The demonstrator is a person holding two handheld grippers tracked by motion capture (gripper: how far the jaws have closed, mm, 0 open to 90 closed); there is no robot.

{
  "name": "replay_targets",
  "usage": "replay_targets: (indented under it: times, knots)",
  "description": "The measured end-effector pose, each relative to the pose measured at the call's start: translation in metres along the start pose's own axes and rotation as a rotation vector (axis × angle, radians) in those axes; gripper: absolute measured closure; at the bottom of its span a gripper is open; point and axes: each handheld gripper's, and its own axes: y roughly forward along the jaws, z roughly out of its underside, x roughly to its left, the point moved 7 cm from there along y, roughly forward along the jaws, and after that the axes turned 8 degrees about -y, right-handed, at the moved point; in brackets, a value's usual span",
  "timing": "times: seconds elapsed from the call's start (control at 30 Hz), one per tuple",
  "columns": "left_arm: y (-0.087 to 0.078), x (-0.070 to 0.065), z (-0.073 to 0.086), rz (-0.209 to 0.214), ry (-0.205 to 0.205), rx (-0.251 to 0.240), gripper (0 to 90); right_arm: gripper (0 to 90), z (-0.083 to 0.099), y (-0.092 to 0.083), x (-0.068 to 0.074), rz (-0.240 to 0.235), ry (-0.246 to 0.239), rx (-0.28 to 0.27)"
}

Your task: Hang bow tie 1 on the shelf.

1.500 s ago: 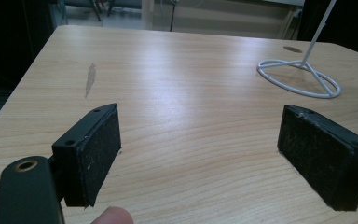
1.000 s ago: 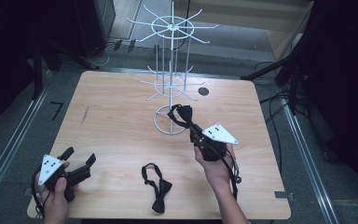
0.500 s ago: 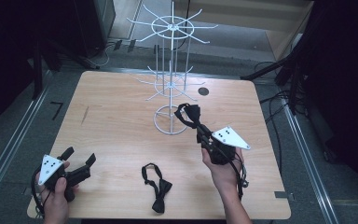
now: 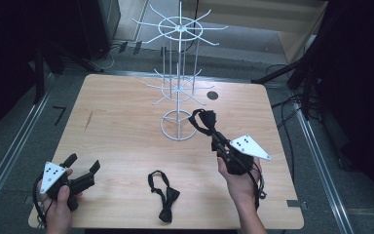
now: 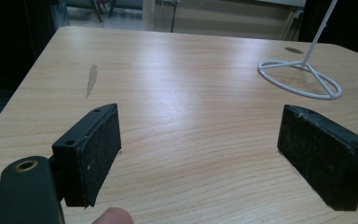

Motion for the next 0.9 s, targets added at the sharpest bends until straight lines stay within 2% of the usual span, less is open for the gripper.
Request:
replay_targets:
  times: [0.43, 0.9]
  knots:
    - [0.000, 0.000, 0.000, 0.001, -0.001, -0.001, 14.3, 82.9, -0.008, -0.010, 0.001, -0.002, 0.003, -0.026]
    - [0.000, 0.000, 0.000, 0.000, -0.001, -0.002, 14.3, 82.9, -0.022, -0.021, -0.006, 0.013, 0.014, -0.067]
